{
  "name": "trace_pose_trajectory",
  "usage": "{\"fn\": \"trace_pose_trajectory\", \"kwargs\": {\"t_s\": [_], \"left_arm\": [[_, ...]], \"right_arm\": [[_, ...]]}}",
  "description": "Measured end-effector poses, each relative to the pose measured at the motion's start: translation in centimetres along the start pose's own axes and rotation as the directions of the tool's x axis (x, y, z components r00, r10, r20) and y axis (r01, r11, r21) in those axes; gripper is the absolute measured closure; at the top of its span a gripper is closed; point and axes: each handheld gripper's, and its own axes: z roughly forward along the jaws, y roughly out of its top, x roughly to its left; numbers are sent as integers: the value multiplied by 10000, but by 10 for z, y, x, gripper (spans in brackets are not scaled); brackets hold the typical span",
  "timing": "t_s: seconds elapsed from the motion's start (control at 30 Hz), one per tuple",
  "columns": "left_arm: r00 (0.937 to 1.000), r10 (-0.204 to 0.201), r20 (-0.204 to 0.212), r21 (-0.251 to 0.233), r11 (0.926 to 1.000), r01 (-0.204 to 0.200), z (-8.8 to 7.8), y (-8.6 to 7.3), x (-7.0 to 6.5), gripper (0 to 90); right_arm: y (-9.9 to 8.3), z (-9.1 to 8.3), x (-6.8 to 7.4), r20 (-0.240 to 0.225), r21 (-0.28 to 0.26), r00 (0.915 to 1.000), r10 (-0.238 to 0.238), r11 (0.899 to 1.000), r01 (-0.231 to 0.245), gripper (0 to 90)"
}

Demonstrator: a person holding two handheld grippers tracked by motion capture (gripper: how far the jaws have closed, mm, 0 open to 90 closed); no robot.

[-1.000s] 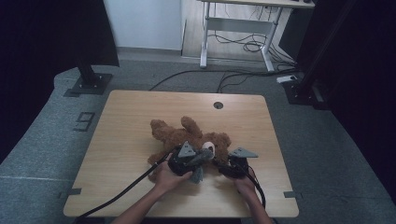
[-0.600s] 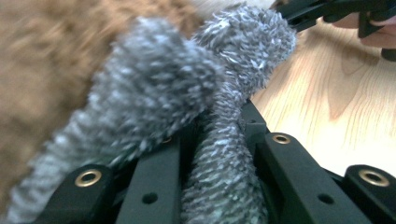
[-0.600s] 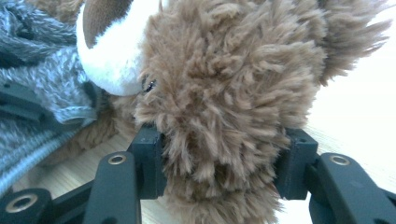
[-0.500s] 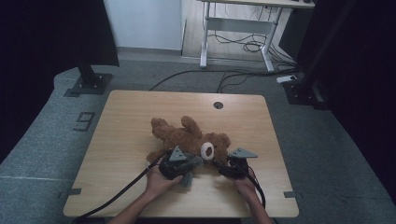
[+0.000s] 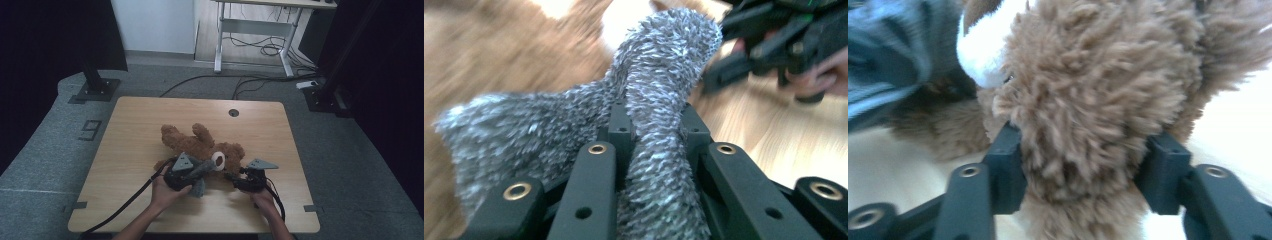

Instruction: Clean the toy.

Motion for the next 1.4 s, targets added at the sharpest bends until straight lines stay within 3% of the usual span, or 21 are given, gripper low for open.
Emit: {"fn": "trace_pose_trajectory", "kwargs": {"t_s": [0.07, 0.13, 0.17, 0.23, 0.43, 0.57, 0.63, 0.73, 0.87, 1.0, 1.23, 1.4], "left_arm": [[9999, 127, 97, -83, 9999, -126, 9, 6, -4, 740], [9998, 181, 130, -120, 9998, -179, 18, 11, -8, 739], [9997, 172, 196, -237, 9996, -168, 21, 13, -10, 739], [9993, 288, 248, -331, 9991, -280, 22, 16, -15, 740], [9972, 655, 374, -984, 9932, -615, 14, 27, -27, 741], [9964, 718, 449, -634, 9956, -688, 30, 35, -30, 740], [9957, 911, 183, -353, 9953, -904, 45, 36, -32, 739], [9925, 1193, -251, -324, 9922, -1201, 53, 38, -35, 740], [9856, 1620, -479, -65, 9867, -1625, 54, 36, -38, 741], [9829, 1746, -583, 11, 9846, -1748, 51, 35, -37, 744], [9876, 1451, -597, -15, 9894, -1454, 40, 32, -27, 746], [9875, 1284, -918, -20, 9916, -1291, 30, 29, -16, 743]], "right_arm": [[0, -1, 1, 30, -21, 10000, -4, 10000, 4, 366], [0, -2, 1, 549, 456, 9975, -437, 9981, 412, 362], [-1, -2, -2, 533, 507, 9976, -445, 9978, 418, 363], [-3, -5, -7, 473, 496, 9987, -197, 9986, 173, 365], [-5, -4, -11, 649, 897, 9970, -412, 9953, 353, 366], [-6, -3, -10, 612, 953, 9967, -539, 9943, 479, 403], [-6, -3, -8, 607, 936, 9962, -621, 9940, 563, 430], [-6, -4, -9, 681, 866, 9955, -654, 9945, 594, 486], [-7, -5, -11, 715, 789, 9957, -585, 9955, 529, 572], [-6, -5, -11, 716, 806, 9956, -604, 9952, 546, 613], [-6, -5, -12, 702, 823, 9962, -513, 9956, 454, 641], [-6, -5, -13, 712, 827, 9963, -472, 9957, 412, 656]]}}
